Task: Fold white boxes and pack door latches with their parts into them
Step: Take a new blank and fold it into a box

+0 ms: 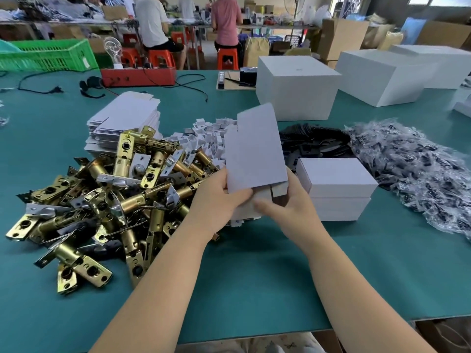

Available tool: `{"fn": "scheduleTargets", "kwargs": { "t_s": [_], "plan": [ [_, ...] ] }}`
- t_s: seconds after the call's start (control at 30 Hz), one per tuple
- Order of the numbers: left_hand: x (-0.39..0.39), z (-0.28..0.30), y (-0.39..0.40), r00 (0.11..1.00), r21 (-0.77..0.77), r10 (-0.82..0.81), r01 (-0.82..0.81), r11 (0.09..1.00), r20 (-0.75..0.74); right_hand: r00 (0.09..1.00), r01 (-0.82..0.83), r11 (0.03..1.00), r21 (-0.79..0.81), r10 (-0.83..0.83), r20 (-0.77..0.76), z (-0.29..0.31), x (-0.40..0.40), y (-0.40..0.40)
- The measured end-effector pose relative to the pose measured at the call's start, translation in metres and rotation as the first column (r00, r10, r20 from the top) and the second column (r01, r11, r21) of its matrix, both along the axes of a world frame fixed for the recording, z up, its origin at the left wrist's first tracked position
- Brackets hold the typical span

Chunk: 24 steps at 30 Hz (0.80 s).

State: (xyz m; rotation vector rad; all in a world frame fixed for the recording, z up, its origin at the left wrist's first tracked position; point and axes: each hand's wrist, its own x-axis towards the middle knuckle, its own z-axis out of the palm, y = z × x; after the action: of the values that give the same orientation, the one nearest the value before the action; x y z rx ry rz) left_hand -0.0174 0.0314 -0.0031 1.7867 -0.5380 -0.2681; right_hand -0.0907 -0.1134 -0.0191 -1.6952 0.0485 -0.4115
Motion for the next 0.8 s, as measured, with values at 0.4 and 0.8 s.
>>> {"fn": "scheduleTargets", "kwargs": {
  "t_s": [0.4, 0.8],
  "plan": [
    [-0.002, -0.001, 0.001, 0.999, 0.045, -0.026, 0.025, 0.999, 0.029, 0.974, 0.225, 0.963, -0.150, -0.226, 0.008, -0.009, 0.003, -0.003],
    [-0.003, -0.007, -0.006, 0.998, -0.109, 0.066, -0.066, 0.992, -0.006, 0.978, 0.178, 0.917, -0.357, -0.205, -0.040, -0.012, 0.007, 0.000]
  ]
}}
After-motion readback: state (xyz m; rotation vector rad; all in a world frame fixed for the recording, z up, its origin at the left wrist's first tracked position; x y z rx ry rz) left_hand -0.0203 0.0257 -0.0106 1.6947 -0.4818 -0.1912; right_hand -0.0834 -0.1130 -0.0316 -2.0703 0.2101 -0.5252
